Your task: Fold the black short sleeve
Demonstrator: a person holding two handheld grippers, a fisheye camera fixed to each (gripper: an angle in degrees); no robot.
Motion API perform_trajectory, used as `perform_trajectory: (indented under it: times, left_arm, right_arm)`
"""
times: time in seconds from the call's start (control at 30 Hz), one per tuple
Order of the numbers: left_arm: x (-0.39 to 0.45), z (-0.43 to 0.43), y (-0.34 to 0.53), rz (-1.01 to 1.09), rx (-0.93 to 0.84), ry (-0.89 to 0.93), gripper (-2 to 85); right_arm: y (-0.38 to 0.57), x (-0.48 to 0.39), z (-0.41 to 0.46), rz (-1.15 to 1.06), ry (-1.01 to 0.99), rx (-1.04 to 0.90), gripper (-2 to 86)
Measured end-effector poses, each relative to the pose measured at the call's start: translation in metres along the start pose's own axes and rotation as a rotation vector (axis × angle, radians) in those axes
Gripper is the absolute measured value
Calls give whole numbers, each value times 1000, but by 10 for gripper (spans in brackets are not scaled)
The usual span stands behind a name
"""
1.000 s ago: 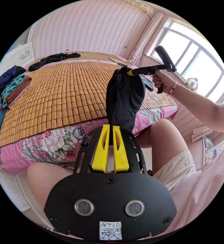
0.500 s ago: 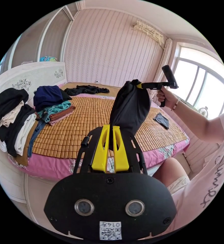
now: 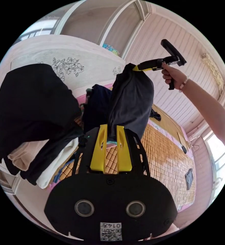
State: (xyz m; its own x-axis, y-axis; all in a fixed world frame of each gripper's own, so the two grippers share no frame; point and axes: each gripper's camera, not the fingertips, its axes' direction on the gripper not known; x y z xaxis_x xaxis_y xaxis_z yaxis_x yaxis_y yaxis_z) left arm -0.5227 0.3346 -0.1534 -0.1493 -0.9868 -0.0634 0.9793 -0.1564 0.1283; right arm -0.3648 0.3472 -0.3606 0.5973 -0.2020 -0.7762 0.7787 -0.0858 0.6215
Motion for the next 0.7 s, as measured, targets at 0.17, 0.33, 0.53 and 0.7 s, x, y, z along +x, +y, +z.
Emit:
perform_trajectory:
  times: [0.17, 0.33, 0.53, 0.7]
  left_arm:
    - [-19, 9, -22, 41, -39, -113, 65]
    - [19, -15, 16, 219, -193, -52, 62]
    - [122, -47, 56, 446, -311, 45, 62]
    - [256, -41, 51, 625, -273, 204, 68]
  right_arm:
    - [-24, 42, 64, 197, -1, -71, 113]
    - [106, 38, 10, 291, -95, 145, 114]
    - [368, -54, -35, 622, -131, -217, 114]
    - [584, -136, -114, 1102, -224, -337, 119]
